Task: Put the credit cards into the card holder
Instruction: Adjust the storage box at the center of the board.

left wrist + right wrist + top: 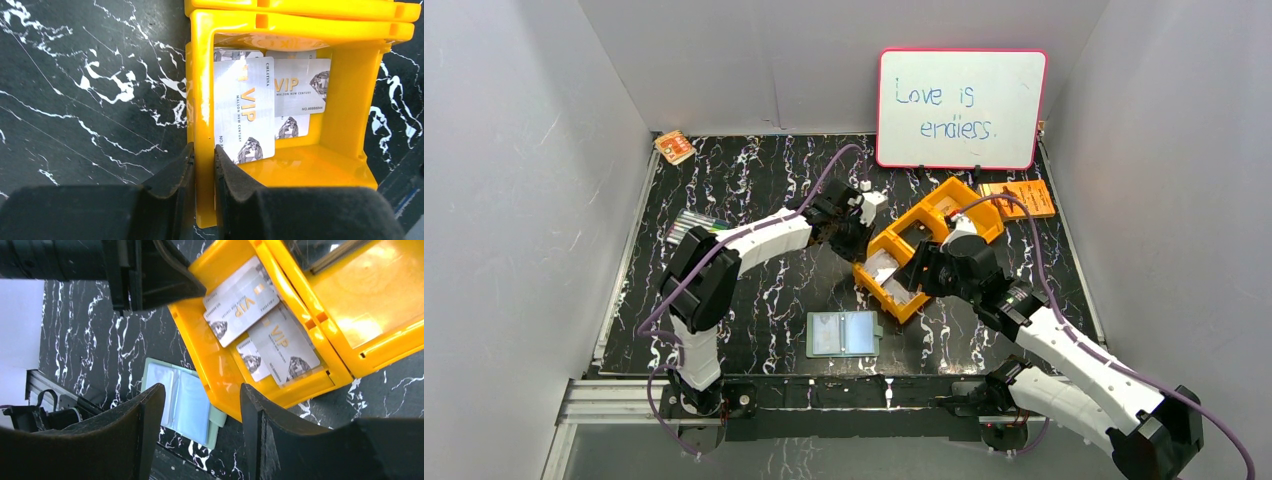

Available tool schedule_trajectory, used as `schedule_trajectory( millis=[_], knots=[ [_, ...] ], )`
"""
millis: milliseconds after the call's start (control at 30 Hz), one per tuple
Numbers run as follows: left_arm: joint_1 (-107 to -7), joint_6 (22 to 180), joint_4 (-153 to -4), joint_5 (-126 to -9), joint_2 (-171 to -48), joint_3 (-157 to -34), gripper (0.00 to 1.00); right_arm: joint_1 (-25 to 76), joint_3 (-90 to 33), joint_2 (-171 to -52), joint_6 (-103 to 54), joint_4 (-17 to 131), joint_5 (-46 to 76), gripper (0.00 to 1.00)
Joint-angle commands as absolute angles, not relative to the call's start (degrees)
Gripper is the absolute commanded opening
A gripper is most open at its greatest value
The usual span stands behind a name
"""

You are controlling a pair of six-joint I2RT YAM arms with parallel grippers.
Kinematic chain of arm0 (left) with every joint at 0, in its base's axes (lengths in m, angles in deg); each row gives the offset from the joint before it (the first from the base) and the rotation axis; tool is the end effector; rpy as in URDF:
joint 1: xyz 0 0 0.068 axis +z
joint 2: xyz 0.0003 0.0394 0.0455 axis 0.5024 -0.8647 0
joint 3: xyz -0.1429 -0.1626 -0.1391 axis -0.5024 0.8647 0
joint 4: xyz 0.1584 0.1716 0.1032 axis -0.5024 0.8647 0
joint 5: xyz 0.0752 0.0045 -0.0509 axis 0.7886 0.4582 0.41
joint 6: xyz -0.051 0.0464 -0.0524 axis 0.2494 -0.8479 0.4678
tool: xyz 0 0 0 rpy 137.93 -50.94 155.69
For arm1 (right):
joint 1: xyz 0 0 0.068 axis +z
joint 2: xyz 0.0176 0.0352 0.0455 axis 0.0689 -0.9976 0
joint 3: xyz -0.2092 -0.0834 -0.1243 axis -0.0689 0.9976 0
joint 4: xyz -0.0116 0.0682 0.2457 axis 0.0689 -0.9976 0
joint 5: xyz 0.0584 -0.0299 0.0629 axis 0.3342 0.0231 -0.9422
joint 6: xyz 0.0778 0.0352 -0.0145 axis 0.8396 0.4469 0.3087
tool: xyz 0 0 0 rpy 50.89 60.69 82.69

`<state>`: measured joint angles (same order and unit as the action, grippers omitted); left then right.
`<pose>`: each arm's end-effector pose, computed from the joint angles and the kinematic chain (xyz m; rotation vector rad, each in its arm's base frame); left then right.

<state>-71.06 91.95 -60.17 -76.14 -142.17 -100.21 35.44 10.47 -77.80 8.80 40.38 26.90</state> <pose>0.3112 -0.2992 0.1681 0.9412 2.2896 -0.7000 0.1818 0.1425 0.2397 0.0609 2.1570 0.7655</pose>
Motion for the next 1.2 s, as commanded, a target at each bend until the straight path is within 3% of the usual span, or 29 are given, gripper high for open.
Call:
schedule_trajectory(
  millis=[0, 133, 200, 433, 500, 600, 1167],
  knots=[
    [-71.0, 85.9, -62.5, -73.5, -144.5, -102.8, 0.0, 35.6, 13.6, -77.5, 12.1, 42.3, 25.4, 0.64],
    [-70.1, 85.6, -59.5, -72.0, -148.9, -109.3, 0.01, 35.6, 15.4, -77.0, 14.3, 43.7, 25.7, 0.64],
    [-69.4, 86.8, -58.8, -71.9, -150.4, -111.6, 0.08, 35.6, 15.7, -76.9, 14.9, 43.8, 26.1, 0.64],
    [-68.7, 92.0, -59.3, -70.0, -147.3, -110.8, 0.54, 35.8, 14.7, -77.1, 19.1, 42.4, 29.9, 0.64],
    [-68.8, 93.1, -59.6, -69.6, -144.9, -109.8, 0.75, 35.6, 14.5, -77.5, 21.6, 42.3, 31.2, 0.64],
    [-68.7, 95.0, -59.2, -69.1, -141.8, -108.7, 0.88, 35.8, 13.8, -78.2, 27.1, 41.0, 34.2, 0.64],
    [-68.6, 121.2, -58.3, -46.9, -102.3, -82.6, 0.91, 36.1, 9.5, -90.8, 58.5, 40.8, 48.8, 0.61]
  ],
)
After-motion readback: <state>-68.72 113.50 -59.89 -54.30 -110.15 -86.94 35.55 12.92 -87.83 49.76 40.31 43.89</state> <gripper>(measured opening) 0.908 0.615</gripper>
